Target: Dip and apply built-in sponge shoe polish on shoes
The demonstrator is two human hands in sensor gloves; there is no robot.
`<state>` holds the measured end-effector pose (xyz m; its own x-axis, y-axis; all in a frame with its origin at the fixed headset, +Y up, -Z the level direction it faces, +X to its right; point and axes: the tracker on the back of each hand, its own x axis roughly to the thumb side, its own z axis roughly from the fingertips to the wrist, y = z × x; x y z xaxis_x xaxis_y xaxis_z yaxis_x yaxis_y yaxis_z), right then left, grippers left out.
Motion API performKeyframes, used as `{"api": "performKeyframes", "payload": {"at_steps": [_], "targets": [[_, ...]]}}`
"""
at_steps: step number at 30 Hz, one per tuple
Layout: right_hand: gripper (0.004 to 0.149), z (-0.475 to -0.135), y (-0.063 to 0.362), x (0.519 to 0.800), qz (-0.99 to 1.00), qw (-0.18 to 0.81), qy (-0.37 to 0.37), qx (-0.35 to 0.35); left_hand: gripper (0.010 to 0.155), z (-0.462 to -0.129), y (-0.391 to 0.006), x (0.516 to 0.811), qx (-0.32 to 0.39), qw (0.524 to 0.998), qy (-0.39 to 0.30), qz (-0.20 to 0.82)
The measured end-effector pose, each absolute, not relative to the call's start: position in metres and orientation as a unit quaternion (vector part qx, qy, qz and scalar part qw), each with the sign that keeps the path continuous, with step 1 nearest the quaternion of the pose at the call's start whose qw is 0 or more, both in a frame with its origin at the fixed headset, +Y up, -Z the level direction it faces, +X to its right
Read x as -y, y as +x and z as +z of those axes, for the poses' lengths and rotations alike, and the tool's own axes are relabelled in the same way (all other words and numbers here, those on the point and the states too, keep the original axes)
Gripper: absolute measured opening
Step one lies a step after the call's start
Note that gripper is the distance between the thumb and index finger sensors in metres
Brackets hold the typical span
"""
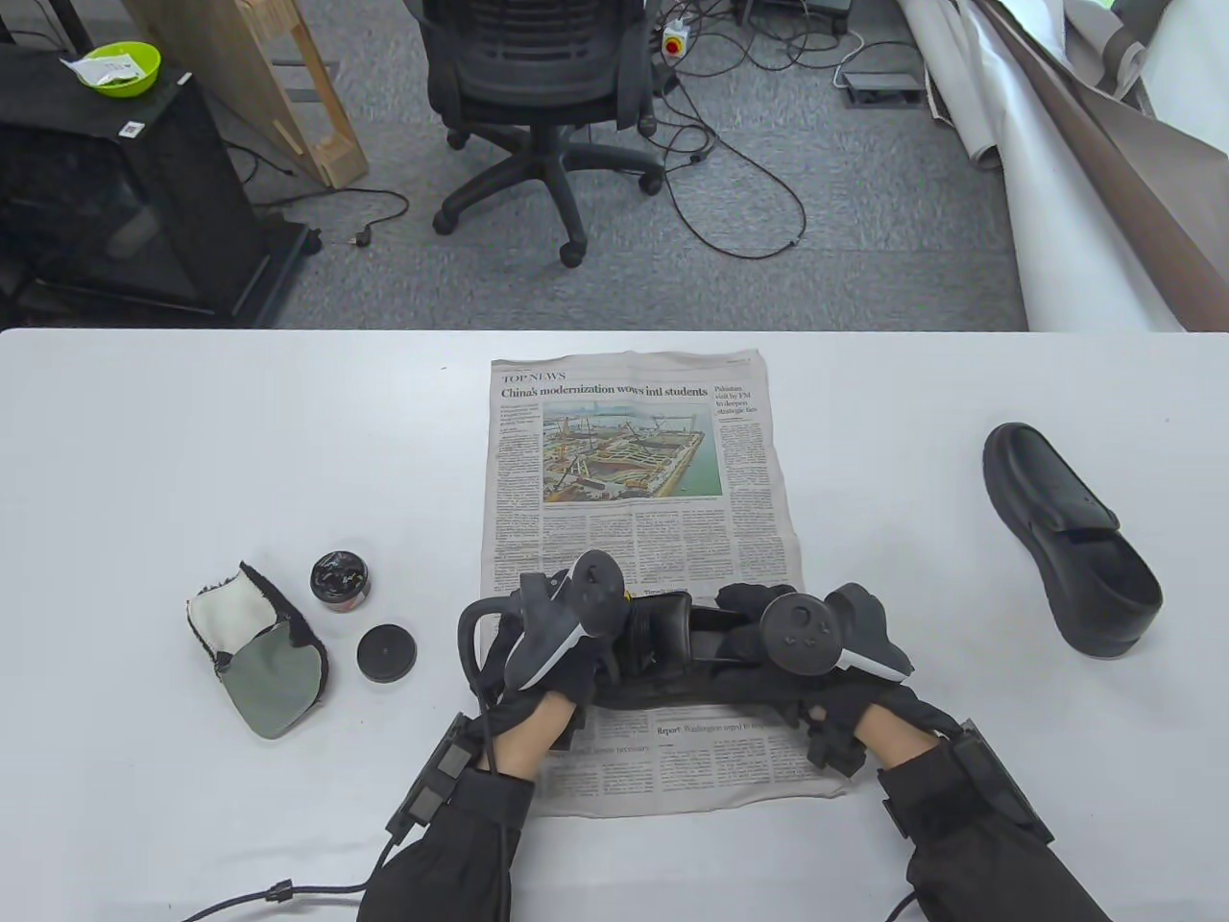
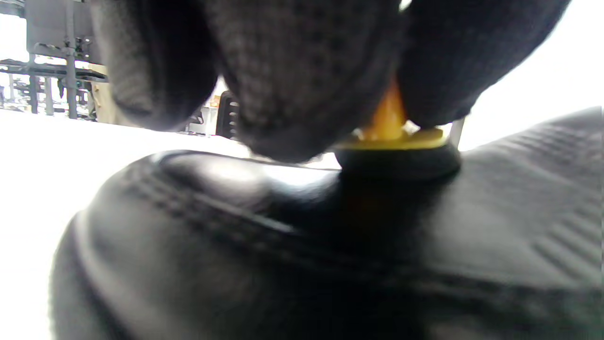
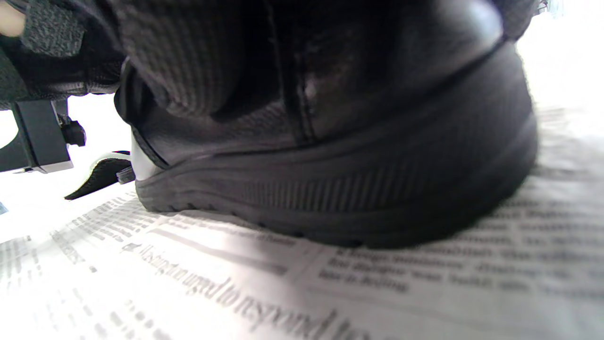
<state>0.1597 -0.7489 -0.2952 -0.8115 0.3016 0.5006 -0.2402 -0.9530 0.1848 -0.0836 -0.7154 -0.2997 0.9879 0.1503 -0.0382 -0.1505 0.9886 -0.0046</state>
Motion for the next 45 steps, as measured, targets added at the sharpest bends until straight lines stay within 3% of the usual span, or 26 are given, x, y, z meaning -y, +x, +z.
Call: {"api": "performKeyframes", "payload": {"at_steps": [6,12,15,18,29,39,45], "targets": [[0.040,-0.295,0.159,0.749,0.951,0.139,0.272,-0.056,0.048,-0.295,-0.097,0.711,-0.043,0.995,-0.048,0.074],[0.040,-0.295,0.159,0.749,0.951,0.140,0.271,-0.056,0.049,-0.279,-0.097,0.707,0.030,0.983,-0.152,0.102],[0.040,-0.295,0.160,0.749,0.949,0.142,0.274,-0.059,0.049,-0.277,-0.088,0.708,0.051,0.979,-0.159,0.120],[0.040,-0.296,0.160,0.749,0.948,0.147,0.276,-0.064,0.049,-0.277,-0.079,0.708,0.055,0.978,-0.147,0.138],[0.040,-0.298,0.162,0.749,0.943,0.161,0.280,-0.075,0.048,-0.290,-0.065,0.706,0.015,0.996,0.016,0.081],[0.040,-0.297,0.159,0.748,0.948,0.145,0.275,-0.063,0.048,-0.295,-0.085,0.710,-0.027,0.998,-0.029,0.045],[0.040,-0.297,0.159,0.748,0.948,0.144,0.275,-0.064,0.048,-0.283,-0.097,0.703,0.002,0.995,-0.089,0.041]]}}
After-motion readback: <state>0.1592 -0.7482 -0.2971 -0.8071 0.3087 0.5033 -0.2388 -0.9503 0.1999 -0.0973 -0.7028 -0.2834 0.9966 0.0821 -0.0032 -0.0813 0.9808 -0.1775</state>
